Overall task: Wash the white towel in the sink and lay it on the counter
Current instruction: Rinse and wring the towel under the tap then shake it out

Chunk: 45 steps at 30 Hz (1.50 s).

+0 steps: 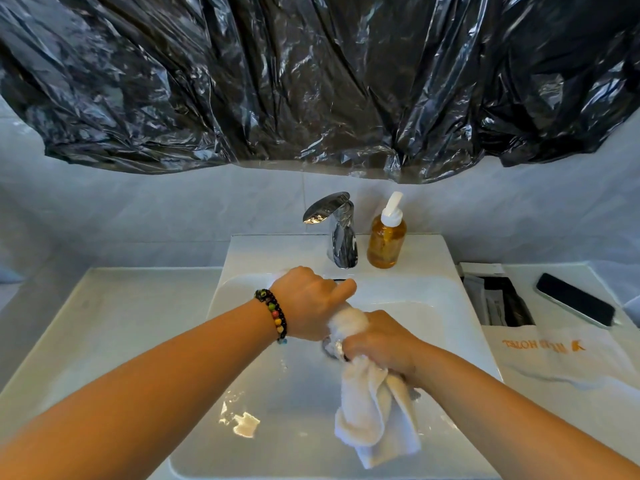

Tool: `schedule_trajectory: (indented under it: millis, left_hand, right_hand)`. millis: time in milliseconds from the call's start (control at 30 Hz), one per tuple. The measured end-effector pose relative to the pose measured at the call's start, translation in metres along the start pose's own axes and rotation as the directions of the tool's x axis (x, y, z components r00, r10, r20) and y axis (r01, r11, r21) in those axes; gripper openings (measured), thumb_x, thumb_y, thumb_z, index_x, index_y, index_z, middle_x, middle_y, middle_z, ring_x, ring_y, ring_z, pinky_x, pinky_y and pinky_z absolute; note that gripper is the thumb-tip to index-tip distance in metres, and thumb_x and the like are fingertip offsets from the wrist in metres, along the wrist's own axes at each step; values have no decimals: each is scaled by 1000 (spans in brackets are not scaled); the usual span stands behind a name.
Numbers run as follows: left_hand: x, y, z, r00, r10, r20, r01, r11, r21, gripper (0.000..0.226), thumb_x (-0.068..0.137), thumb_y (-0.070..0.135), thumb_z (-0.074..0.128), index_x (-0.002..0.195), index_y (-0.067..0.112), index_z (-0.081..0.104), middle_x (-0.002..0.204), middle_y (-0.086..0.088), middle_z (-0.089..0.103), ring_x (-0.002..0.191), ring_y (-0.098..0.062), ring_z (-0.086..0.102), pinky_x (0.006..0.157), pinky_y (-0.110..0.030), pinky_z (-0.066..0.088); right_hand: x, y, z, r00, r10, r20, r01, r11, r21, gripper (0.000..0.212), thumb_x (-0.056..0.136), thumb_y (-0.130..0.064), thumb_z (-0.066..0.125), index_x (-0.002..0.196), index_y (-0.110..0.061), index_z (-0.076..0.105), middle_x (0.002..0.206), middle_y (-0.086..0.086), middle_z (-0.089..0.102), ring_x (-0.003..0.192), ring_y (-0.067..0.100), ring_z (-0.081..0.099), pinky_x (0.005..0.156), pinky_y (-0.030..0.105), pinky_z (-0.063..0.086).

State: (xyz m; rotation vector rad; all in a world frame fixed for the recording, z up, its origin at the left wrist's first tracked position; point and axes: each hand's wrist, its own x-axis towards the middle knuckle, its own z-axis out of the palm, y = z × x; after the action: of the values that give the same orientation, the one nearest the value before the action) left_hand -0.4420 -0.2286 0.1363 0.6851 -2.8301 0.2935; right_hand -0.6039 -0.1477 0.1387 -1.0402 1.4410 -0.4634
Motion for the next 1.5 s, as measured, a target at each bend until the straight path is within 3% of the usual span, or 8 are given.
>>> schedule_trajectory:
  millis: [133,267,500,733,967,1133,1333,1500]
  left_hand:
    - [-17,8,13,914,-352,-199,302,922,-244,61,52,34,79,103,20,48,70,3,65,53,-22,61,48,-25,47]
    - [-36,27,18,643,-766,-16,603,519,-606,70,52,52,71,115,27,55,100,9,67,86,-10,63,75,-25,52]
    - [-59,58,28,614,-736,287,450,28,-893,82,45,44,84,119,37,49,119,20,60,105,6,59,80,-10,46]
    - [-39,50,15,541,-817,197,748,361,-556,49,74,29,76,116,22,52,104,3,66,98,-23,64,74,-26,45]
    - [-44,28,16,833,-553,17,550,825,-128,83,67,29,76,142,27,40,108,-3,63,73,-27,67,51,-32,50]
    - [-30,20,1,692,-578,432,707,664,-243,52,81,27,63,130,36,50,114,4,64,95,-20,62,76,-31,51]
    - [-35,18,-6,482,-367,796,876,235,-422,26,72,19,76,95,14,66,84,3,65,77,-16,59,69,-26,48]
    - [-38,32,-3,459,-122,880,888,39,-458,23,57,22,73,78,15,71,78,-3,70,75,-22,63,71,-29,48]
  right_hand:
    - [-2,-14,-6,995,-5,-96,0,999,-45,26,58,-16,68,82,-8,66,65,7,61,59,21,56,57,28,41]
    - [-5,-25,-16,994,-54,-98,42,991,-124,14,74,-13,72,84,-12,63,67,4,60,59,16,55,50,21,42]
    - [-10,-28,-37,996,-86,-29,80,985,-155,27,64,-18,73,89,-8,69,66,4,62,66,17,57,62,30,45]
    - [-13,-9,-46,998,52,45,-50,998,-28,19,60,-14,65,77,-6,64,64,9,57,54,16,55,57,24,43]
    - [-12,25,-36,985,156,79,-168,969,182,5,67,-15,69,67,-10,71,63,2,64,49,7,62,56,23,51]
    - [-25,27,-38,996,63,-57,-10,759,651,12,83,-21,65,80,-11,70,83,11,67,71,23,68,72,37,57]
    - [-35,46,-44,978,99,-185,190,-44,981,41,92,-31,57,121,-2,54,119,22,59,104,34,66,66,35,61]
    - [-31,69,-36,944,26,-328,328,15,945,33,86,-7,48,117,-2,57,133,18,57,123,34,55,105,42,44]
